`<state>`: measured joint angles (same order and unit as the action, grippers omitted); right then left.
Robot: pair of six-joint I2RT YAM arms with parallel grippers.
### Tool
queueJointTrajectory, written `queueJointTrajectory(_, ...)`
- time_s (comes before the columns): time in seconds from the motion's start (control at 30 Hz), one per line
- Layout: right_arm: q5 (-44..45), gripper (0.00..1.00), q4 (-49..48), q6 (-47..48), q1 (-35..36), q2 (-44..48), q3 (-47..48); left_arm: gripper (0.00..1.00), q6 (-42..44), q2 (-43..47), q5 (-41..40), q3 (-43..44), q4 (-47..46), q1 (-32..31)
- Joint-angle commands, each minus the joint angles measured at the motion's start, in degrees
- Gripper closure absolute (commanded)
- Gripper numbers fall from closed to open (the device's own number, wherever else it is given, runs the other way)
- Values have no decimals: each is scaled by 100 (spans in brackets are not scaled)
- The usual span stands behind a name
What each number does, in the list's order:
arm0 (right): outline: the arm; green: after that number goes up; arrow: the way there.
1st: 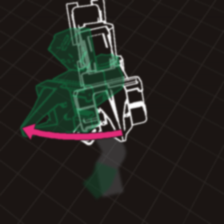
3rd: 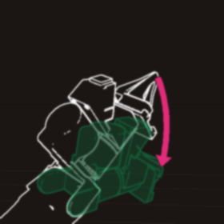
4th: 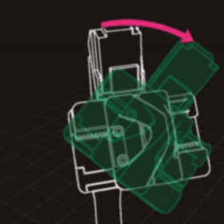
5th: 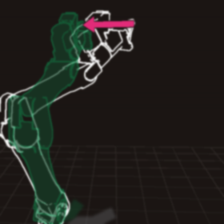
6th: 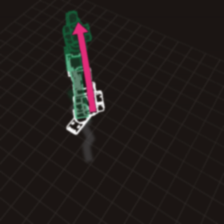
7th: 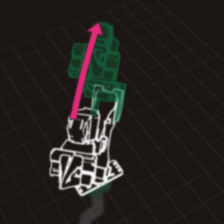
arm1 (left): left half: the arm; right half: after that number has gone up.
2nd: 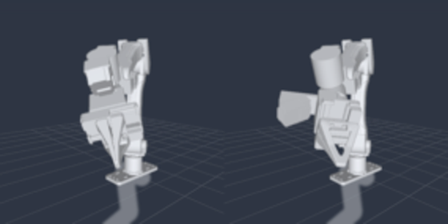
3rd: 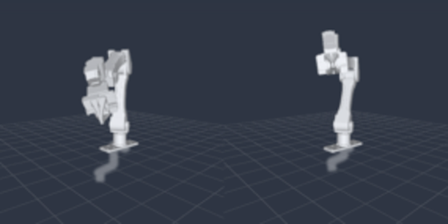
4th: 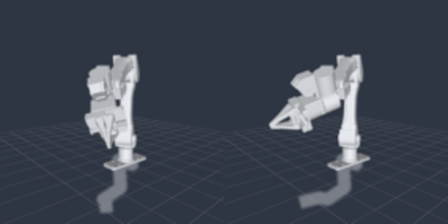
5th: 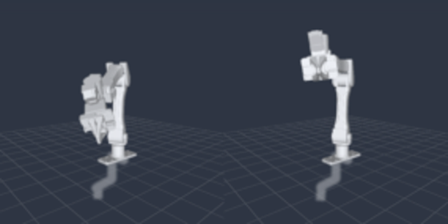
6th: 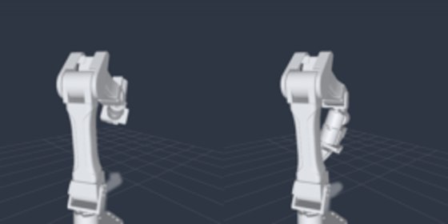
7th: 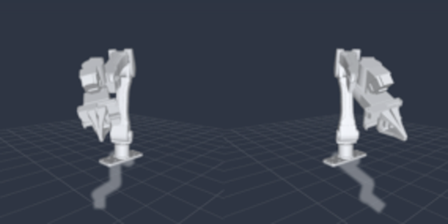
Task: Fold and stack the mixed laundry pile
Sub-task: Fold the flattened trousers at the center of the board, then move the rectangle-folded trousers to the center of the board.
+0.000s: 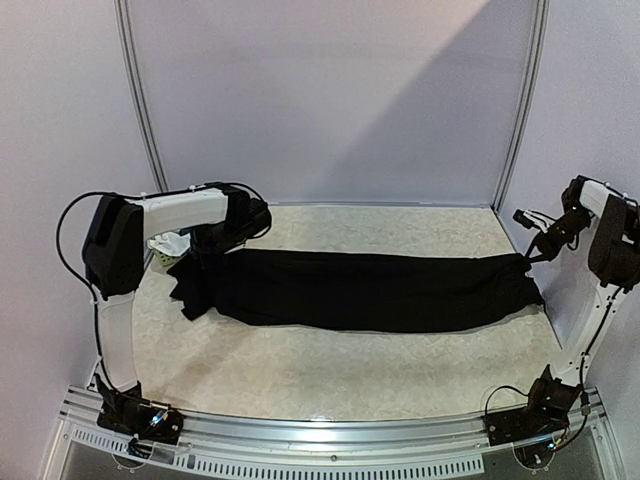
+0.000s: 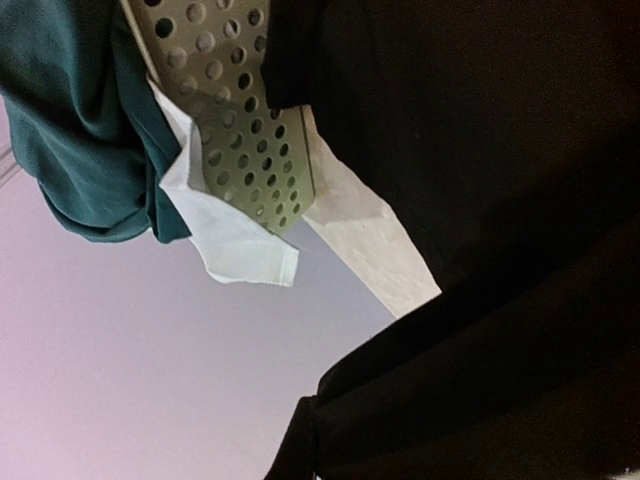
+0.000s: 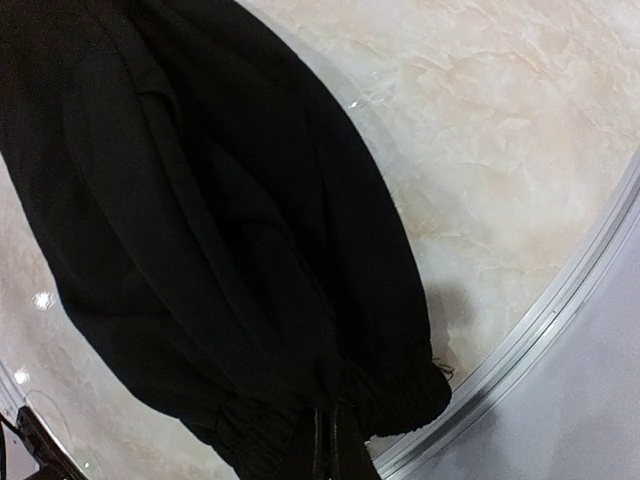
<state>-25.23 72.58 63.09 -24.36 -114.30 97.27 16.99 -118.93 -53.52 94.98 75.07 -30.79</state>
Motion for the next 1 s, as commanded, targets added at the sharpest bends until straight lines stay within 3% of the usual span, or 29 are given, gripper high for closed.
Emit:
queueJointTrajectory(0.0, 246, 100, -879, -868, 135, -288, 116, 100, -105, -283, -431, 588, 119, 120)
queueJointTrajectory(0.07, 435, 98, -1243, -1202, 202, -362, 112, 99, -188, -385, -661, 842, 191, 163)
queueJointTrajectory(0.13, 483, 95, -1503, -1603, 223, -431, 116, 90, -394, -503, -798, 1165, 399, 220)
queueJointTrajectory(0.2, 484, 80, -1626, -1916, 261, -452, 102, 76, -601, -526, -858, 1321, 542, 209)
queueJointTrajectory(0.27, 331, 72, -1696, -2190, 264, -314, -7, 69, -878, -414, -828, 1340, 724, 140)
queueJointTrajectory(0.37, 72, 54, -1743, -2424, 280, 223, -257, 63, -1408, -173, -861, 1308, 1182, -21)
queueJointTrajectory(0.53, -253, 49, -1526, -2440, 366, 1419, -865, 60, -1864, 480, -511, 1101, 1397, -569)
queueJointTrajectory(0.63, -337, 49, -1249, -2075, 663, 2044, -1330, 60, -1746, 1013, 392, 867, 924, -1053)
queueJointTrajectory(0.83, 556, 49, -1563, -1596, 1801, 2604, -2526, 60, -1814, 1526, 4083, 182, -462, -1419)
queueJointTrajectory(0.97, 757, 49, -1819, -1634, 2253, 2359, -2868, 61, -2152, 1268, 4948, -282, -1245, -1569)
